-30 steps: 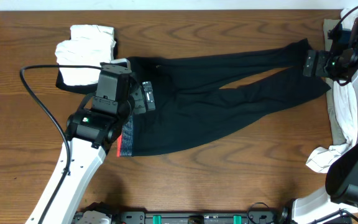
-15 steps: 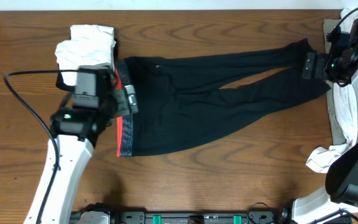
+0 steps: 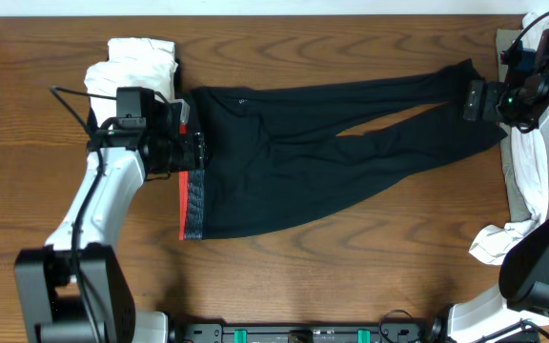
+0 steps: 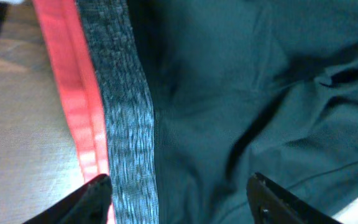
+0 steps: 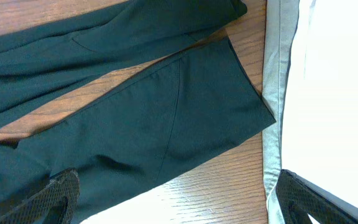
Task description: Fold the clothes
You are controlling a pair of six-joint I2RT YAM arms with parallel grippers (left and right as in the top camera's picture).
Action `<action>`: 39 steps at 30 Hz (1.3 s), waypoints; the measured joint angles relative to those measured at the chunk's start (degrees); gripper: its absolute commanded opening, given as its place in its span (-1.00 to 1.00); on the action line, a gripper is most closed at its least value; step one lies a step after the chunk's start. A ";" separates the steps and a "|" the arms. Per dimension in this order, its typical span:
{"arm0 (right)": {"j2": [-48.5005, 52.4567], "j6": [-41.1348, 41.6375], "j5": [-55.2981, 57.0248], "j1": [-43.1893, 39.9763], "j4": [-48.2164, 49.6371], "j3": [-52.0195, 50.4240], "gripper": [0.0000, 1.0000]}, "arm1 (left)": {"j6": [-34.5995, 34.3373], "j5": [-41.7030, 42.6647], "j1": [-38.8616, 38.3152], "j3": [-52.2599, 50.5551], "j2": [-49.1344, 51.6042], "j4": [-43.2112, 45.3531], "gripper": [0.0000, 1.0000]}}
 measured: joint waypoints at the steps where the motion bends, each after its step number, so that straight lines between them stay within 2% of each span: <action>1: 0.00 0.00 0.00 0.00 -0.02 0.00 0.99 | 0.24 0.17 0.02 0.00 0.70 0.59 0.29; 10: 0.00 0.00 -0.02 0.00 0.00 0.00 0.98 | 1.16 -1.40 0.07 0.00 7.13 4.31 0.29; 20: 0.00 0.00 0.00 0.00 0.00 0.00 0.99 | 1.33 -5.79 0.09 0.00 7.74 7.85 0.29; 30: 0.00 0.00 -0.02 0.00 0.00 0.00 0.98 | 1.36 -6.23 0.11 0.00 11.41 9.97 0.29; 37: 0.00 0.00 -0.02 0.00 0.00 0.00 0.99 | 1.38 -6.23 0.11 0.00 11.41 10.08 0.24; 39: 0.00 0.00 -0.02 0.00 0.00 0.00 0.99 | 1.38 -6.21 0.11 0.00 11.41 10.08 0.18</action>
